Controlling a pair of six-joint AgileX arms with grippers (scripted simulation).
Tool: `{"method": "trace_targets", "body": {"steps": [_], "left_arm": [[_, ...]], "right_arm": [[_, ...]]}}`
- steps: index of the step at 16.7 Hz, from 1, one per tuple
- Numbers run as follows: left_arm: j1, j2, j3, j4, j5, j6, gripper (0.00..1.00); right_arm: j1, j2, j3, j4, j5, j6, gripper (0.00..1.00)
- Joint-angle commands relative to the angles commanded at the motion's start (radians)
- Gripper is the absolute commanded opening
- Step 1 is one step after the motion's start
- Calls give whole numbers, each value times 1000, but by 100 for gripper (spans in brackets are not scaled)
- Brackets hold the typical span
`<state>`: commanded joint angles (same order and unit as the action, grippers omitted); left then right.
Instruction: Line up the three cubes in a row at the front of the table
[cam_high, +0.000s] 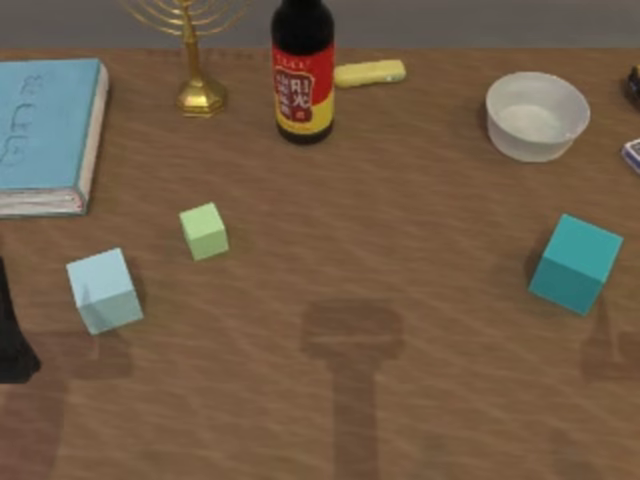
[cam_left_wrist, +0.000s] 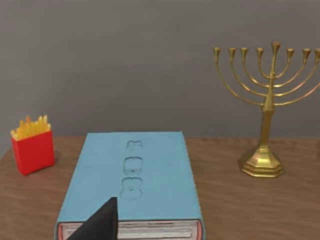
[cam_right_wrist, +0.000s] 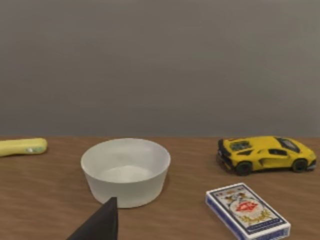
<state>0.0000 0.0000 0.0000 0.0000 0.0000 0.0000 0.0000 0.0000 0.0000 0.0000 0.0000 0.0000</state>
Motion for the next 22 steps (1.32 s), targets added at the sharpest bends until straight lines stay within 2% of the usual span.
{"method": "trace_targets", "body": {"steps": [4, 9, 16, 22], "left_arm": [[-10, 29, 28, -27, 10, 18, 100], [-71, 287, 258, -231, 76, 156, 100], [-190, 1031, 807, -677, 158, 448, 100], [-275, 1672, 1306, -1017, 161, 663, 100]], "right_arm": [[0, 0, 0, 0, 0, 0, 100], [0, 0, 0, 0, 0, 0, 100], [0, 0, 0, 0, 0, 0, 100], [0, 0, 0, 0, 0, 0, 100]]}}
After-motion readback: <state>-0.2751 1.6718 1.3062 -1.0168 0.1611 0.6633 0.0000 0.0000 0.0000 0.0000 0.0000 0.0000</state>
